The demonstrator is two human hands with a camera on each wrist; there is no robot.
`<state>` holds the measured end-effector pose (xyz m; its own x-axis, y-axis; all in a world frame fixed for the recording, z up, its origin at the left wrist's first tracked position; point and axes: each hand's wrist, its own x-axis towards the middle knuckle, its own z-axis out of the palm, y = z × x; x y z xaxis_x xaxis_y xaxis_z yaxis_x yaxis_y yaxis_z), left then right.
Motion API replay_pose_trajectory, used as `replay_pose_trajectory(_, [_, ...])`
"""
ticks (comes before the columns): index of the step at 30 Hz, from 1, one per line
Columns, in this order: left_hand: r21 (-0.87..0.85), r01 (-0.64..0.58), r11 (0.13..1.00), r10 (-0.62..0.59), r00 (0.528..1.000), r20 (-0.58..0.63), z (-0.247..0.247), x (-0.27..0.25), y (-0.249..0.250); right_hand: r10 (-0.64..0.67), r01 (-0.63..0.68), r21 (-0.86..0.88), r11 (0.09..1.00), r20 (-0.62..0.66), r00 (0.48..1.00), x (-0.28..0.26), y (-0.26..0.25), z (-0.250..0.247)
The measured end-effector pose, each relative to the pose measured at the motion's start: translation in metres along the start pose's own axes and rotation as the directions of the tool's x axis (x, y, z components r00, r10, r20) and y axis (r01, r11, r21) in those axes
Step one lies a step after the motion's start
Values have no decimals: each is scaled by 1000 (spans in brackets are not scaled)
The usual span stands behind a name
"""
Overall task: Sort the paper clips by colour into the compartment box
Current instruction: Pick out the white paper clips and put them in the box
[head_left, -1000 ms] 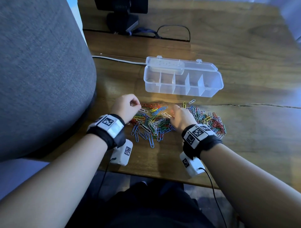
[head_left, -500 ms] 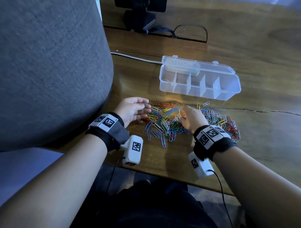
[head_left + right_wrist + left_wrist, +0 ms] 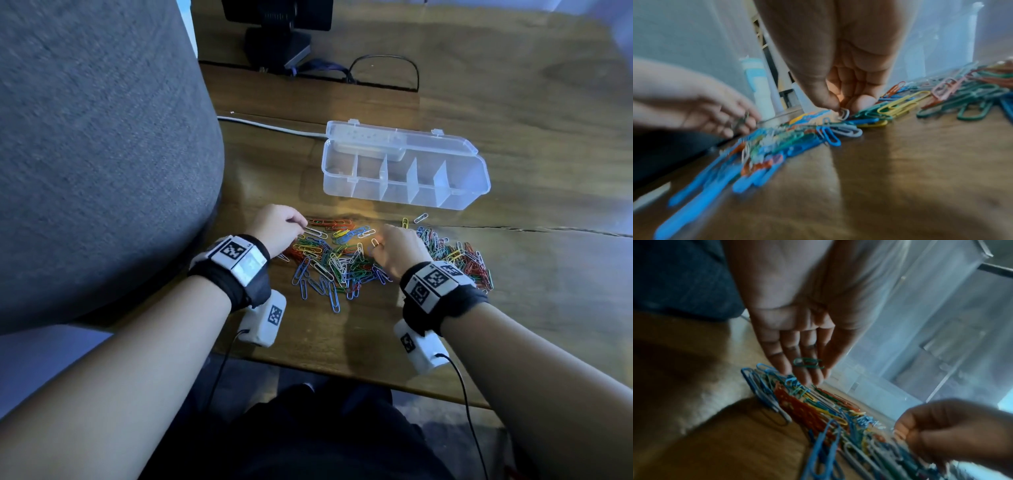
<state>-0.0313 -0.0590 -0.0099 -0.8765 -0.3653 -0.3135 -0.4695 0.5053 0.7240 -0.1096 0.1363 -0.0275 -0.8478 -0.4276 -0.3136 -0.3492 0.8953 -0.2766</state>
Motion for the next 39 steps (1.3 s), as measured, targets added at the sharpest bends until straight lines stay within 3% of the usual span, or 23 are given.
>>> replay_pose_trajectory(2, [213, -40, 976, 48, 998, -35, -2, -1, -1, 46, -40, 165, 986, -31, 998, -2, 4, -5])
replay_pose_trajectory(4, [275, -75, 958, 102, 991, -84, -2, -2, -1, 113, -72, 466, 882, -62, 992, -2, 11, -7])
replay_pose_trajectory(5, [289, -107, 951, 141, 985, -99, -1, 0, -1, 144, -87, 619, 781, -43, 989, -2, 14, -8])
replay_pose_trajectory(8, [342, -181, 922, 204, 978, -33, 11, 7, 2, 170, -162, 842, 514, 85, 982, -7, 15, -13])
replay_pose_trajectory(10, [382, -177, 907, 184, 983, 17, 19, 12, 3, 220, -297, 949, 109, 268, 938, -9, 11, -17])
replay_pose_trajectory(11, [402, -164, 901, 166, 986, 30, 22, 13, 2, 239, -331, 944, -20, 326, 915, -7, 11, -18])
replay_pose_trajectory(12, [418, -154, 895, 153, 988, 37, 23, 14, 2, 258, -334, 942, -38, 332, 907, -3, 10, -17])
replay_pose_trajectory(13, [430, -150, 890, 149, 988, 35, 24, 15, 2, 276, -320, 947, 16, 303, 912, 1, 8, -16])
replay_pose_trajectory(14, [444, -150, 883, 151, 988, 33, 25, 16, 1, 288, -289, 943, 166, 234, 929, 4, 7, -15])
replay_pose_trajectory(16, [490, -164, 856, 162, 986, 48, 26, 17, 1, 261, -216, 743, 634, 57, 964, 8, 2, -12])
replay_pose_trajectory(17, [509, -178, 842, 169, 984, 65, 27, 18, 1, 222, -179, 587, 789, -1, 975, 9, 0, -9])
replay_pose_trajectory(19, [530, -192, 826, 169, 981, 92, 27, 18, 1, 158, -140, 396, 908, -12, 987, 11, 0, -4])
replay_pose_trajectory(23, [535, -181, 826, 158, 983, 88, 26, 16, 0, 106, -100, 206, 973, -19, 994, 12, 2, 4])
replay_pose_trajectory(31, [531, -142, 835, 77, 987, 143, 24, 12, 4, 88, -89, 103, 991, 14, 996, 11, -4, 0])
replay_pose_trajectory(39, [486, -86, 870, 16, 989, 148, 33, 9, 21, 183, -197, 210, 958, 81, 980, 15, -9, 1])
